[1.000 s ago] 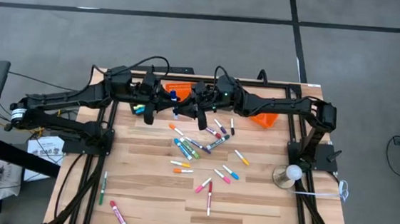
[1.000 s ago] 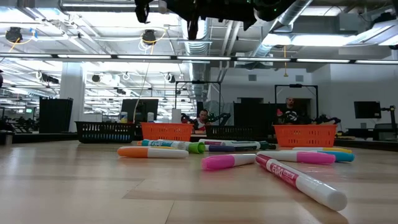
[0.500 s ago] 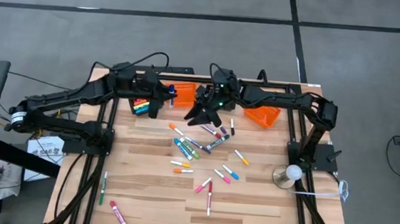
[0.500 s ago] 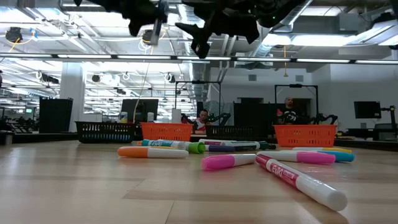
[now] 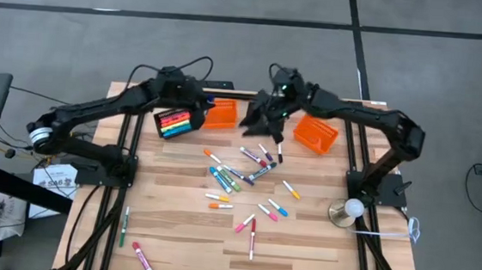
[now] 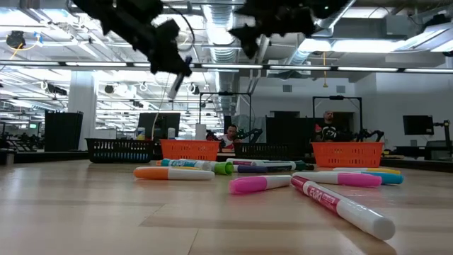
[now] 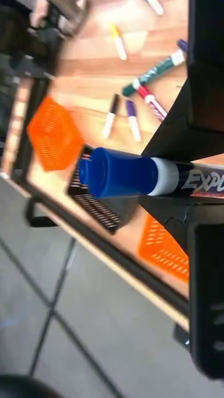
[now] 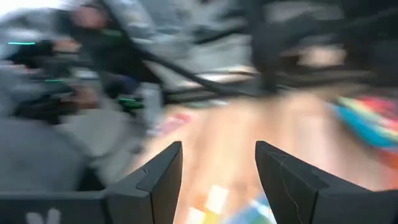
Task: Pick & Place Markers
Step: Put the dark blue marker pen into the left orange bin
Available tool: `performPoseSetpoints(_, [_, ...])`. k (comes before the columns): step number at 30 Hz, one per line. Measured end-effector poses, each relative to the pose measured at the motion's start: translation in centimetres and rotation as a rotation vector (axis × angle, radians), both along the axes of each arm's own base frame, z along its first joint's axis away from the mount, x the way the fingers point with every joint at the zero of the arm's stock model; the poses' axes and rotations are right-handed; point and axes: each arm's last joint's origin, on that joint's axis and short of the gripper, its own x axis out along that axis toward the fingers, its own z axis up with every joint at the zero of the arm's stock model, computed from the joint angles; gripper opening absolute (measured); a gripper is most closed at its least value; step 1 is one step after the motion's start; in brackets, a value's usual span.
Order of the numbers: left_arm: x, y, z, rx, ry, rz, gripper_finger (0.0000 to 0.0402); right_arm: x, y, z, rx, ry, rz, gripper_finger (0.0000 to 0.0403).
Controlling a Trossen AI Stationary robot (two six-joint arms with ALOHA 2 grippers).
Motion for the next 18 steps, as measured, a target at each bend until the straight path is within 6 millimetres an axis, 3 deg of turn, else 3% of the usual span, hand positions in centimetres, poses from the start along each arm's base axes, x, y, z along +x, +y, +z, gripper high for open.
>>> performPoseSetpoints(6, [2.7,2.3,-1.6,0.017,0.092,-0.034,0.0065,-3.3,-1.7,1.5,-0.163,0.070,-0.220,0.0194])
performPoseSetpoints(10, [4.5,4.0,-2.5,0.065,0.192,-0.054,0.0065,-4.2,-2.0,2.1,-0.189,0.059,-0.234,0.0193])
performPoseSetpoints(18, [6.6,6.9,-6.8,0.025,0.417,-0.116,0.0065,-5.2,-3.6,1.9,-0.200,0.086,-0.276,0.0190])
